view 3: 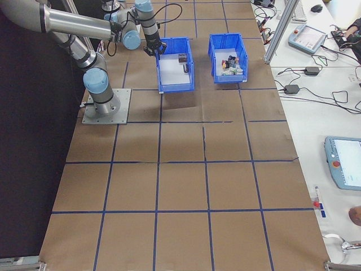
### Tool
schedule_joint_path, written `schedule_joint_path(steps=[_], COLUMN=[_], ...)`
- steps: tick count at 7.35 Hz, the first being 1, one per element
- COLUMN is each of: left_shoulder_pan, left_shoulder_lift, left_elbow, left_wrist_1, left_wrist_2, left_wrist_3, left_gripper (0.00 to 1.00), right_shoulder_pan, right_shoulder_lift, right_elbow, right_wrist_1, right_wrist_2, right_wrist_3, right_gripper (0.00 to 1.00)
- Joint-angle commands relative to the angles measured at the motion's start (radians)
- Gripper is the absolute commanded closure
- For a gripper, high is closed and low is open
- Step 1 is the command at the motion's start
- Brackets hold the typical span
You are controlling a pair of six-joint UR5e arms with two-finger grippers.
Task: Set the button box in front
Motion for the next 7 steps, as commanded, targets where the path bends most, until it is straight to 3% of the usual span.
schedule_joint_path(steps=[1,4,7], left_shoulder_pan=[0.002,0.034,0.038], left_shoulder_lift=[0.008,0.01,0.043], left_elbow=[-0.007,-0.009,-0.012], left_wrist_1=[0.001,0.001,-0.036], left_wrist_2=[0.009,-0.019,0.026], left_wrist_3=[0.101,0.115,0.118], left_gripper=[0.01,0.01,0.0], right_shoulder_pan=[0.068,0.191,0.248], right_shoulder_lift=[0.056,0.186,0.246], right_elbow=[0.008,-0.013,-0.065], right_wrist_1=[-0.058,-0.195,-0.194], right_wrist_2=[-0.018,-0.07,-0.07], right_wrist_3=[0.104,0.247,0.342], right_gripper=[0.98,0.98,0.98])
